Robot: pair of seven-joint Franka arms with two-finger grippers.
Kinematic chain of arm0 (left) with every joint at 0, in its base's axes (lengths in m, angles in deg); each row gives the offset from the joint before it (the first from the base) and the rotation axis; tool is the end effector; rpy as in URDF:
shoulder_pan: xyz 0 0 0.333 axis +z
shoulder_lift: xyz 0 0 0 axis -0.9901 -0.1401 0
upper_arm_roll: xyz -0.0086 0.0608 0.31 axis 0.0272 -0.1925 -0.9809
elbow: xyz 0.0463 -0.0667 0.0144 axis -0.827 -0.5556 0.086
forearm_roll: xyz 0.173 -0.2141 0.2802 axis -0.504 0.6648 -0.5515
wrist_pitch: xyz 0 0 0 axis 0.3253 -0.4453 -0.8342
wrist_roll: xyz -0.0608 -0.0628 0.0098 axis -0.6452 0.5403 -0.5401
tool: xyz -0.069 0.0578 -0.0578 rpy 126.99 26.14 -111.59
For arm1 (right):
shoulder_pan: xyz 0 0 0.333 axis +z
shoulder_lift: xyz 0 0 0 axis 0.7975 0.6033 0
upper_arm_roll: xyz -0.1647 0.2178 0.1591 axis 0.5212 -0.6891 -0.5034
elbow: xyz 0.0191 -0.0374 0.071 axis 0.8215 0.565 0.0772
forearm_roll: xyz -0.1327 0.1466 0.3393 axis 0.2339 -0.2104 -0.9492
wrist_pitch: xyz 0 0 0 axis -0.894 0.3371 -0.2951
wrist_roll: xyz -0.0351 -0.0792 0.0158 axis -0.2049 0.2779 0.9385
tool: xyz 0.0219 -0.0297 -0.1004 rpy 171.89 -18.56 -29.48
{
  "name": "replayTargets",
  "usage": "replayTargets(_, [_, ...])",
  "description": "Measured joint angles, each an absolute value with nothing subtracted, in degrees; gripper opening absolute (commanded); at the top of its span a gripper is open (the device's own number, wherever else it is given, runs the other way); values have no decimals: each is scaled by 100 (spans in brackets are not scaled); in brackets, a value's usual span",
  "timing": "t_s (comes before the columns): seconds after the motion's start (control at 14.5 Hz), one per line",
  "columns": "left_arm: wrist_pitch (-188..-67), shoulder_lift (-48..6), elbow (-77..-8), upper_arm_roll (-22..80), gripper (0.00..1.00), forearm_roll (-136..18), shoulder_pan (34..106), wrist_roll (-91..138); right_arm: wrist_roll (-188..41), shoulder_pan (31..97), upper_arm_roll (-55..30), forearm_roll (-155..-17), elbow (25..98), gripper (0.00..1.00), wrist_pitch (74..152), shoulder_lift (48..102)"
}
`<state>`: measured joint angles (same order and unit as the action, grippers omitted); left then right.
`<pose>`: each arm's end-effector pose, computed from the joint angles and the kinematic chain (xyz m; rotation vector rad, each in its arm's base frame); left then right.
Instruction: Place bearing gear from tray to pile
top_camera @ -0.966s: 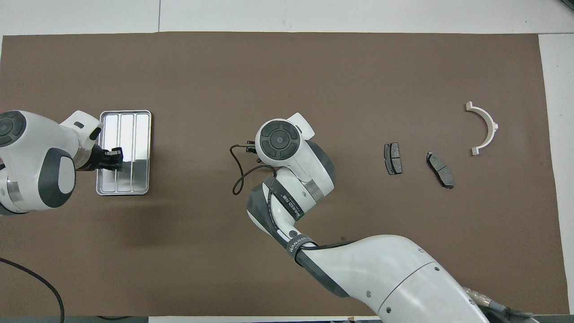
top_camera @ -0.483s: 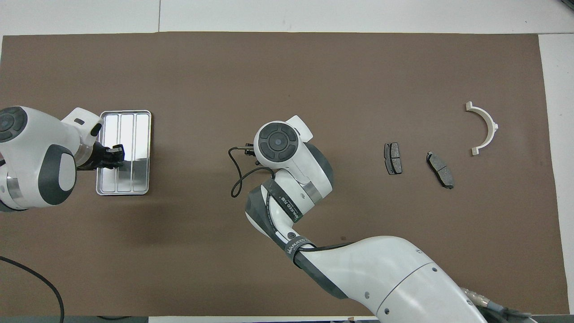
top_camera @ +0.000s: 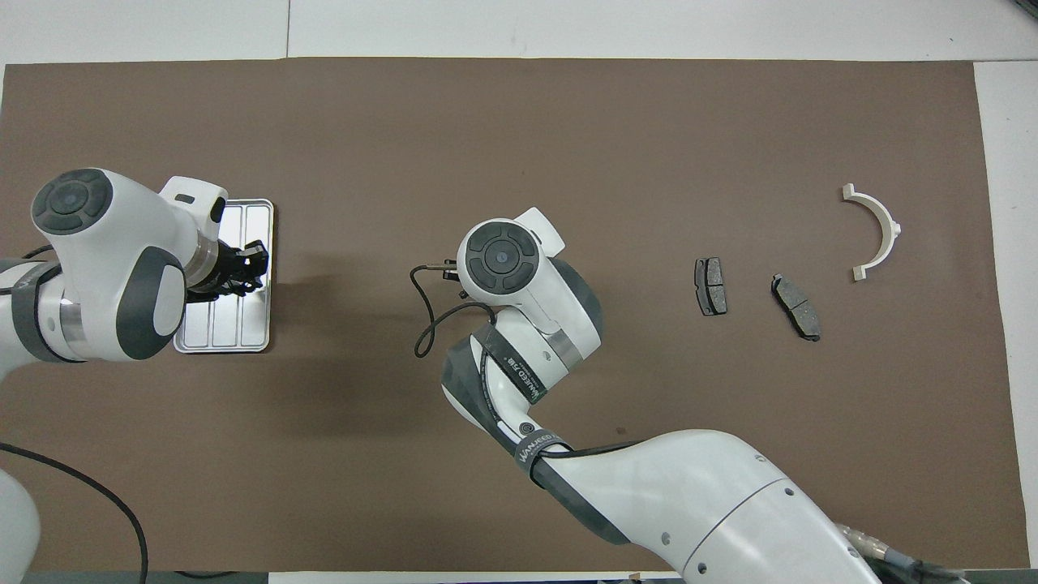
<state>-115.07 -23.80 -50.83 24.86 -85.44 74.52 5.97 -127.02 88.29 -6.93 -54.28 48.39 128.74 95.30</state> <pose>0.5741 -0.0602 0.3277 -3.0174 -0.7158 0.0933 0.5688 0.4271 0.2898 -3.0462 0.2123 -0.1433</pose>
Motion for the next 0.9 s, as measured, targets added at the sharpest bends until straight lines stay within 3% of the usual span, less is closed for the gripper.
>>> replayTargets(0.48, [-11454, -2396, -4575, 2520, 0, -8316, 6452, -1098, -12130, 8584, -627, -5399, 4658, 0, 12762, 9517])
replayTargets(0.9, [-11128, -2897, -3648, 2525, 0, -8290, 5427, -2263, -9918, 7342, -600, -5405, 4446, 0, 12058, 9229])
